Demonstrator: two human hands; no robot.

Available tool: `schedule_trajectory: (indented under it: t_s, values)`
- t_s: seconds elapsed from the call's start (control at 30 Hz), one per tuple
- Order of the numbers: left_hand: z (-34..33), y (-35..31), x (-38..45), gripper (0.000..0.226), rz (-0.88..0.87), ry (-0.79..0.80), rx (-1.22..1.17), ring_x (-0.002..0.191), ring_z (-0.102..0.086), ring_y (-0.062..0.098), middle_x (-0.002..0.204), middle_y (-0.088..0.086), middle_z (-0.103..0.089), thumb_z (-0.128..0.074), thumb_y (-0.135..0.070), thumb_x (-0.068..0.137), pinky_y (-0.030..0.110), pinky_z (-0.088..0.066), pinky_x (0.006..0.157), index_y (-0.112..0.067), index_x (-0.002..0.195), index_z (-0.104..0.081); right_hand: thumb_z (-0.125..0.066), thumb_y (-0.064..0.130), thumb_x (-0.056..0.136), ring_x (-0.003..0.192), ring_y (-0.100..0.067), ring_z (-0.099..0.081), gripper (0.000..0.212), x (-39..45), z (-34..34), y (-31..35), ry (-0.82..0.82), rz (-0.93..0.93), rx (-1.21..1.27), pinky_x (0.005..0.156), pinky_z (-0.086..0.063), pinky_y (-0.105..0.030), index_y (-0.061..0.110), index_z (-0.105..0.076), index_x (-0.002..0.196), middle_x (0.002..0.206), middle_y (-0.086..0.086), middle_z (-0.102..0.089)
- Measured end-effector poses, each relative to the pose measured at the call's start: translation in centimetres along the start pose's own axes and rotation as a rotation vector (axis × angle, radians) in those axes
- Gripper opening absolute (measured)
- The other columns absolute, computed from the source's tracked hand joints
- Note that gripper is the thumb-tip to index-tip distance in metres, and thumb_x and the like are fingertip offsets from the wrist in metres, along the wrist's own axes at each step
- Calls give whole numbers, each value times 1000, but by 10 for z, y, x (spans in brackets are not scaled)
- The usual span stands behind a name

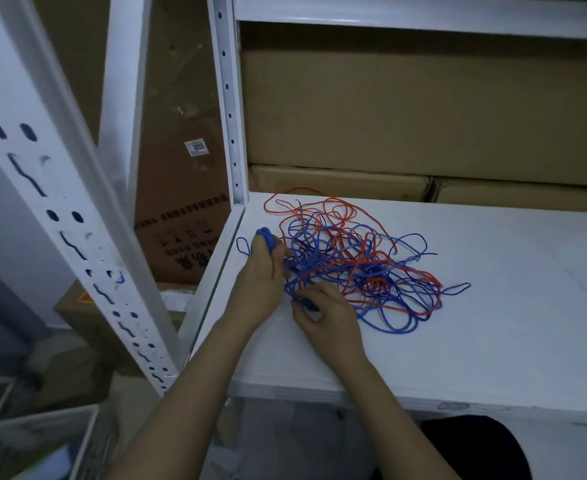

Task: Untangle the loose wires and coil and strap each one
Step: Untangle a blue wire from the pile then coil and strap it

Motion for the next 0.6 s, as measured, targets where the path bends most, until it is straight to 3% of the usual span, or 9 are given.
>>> schedule_trajectory:
  t_s: [0.03,0.1,0.17,0.27,0.4,0.5,0.6]
  values:
    - [0,4,-3,14,-37,57,162,68,-59,11,87,-6,-61,-34,-29,103,30,-47,58,-17,99,-40,-71,5,77,78,-25,-62,17,1,3,-2,5,-1,10,66,-52,-33,1,-72,94,86,-10,-64]
    - [-1,9,-9,12,-150,109,407,57,-48,13,70,-9,-50,-38,-27,102,28,-32,48,-15,97,-40,-71,1,76,78,-26,-62,18,6,9,-5,36,18,15,69,-53,-35,1,-71,94,87,-11,-65]
    - [0,10,-13,14,-222,89,505,48,-36,10,59,-10,-37,-40,-25,101,27,-20,44,-15,92,-40,-71,-6,73,82,-27,-61,23,11,11,-8,67,66,-40,75,-51,-32,-1,-70,95,89,-14,-64]
    - [0,14,-13,18,-157,142,431,54,-45,19,60,-5,-40,-38,-25,102,31,-29,48,-16,87,-39,-72,-7,72,90,-30,-62,29,19,12,-21,82,98,-149,80,-45,-28,-1,-70,101,95,-15,-66]
    - [-17,24,-11,24,16,434,313,74,-54,23,79,7,-54,-34,-28,104,34,-43,67,-15,86,-44,-77,13,76,101,-27,-63,43,21,15,-47,99,-17,-282,73,-49,-29,10,-67,118,109,-7,-69]
    - [-33,25,-1,28,11,498,270,69,-49,12,76,-2,-50,-33,-30,104,27,-36,61,-25,77,-40,-77,19,78,93,-26,-64,35,28,24,-65,65,-2,-361,68,-48,-26,10,-69,110,100,-5,-70]
    - [-49,25,16,26,8,530,305,79,-55,20,85,5,-57,-33,-30,104,30,-43,70,-16,89,-49,-73,14,82,95,-28,-65,23,37,30,-86,123,58,-364,77,-52,-32,3,-71,103,104,-8,-69]
Point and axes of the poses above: each hand's wrist, its own x-axis towards the middle knuckle, its own z-axis out of the back of the hand, y = z × x, the point moved 2 cm from there along x, towards the middle knuckle
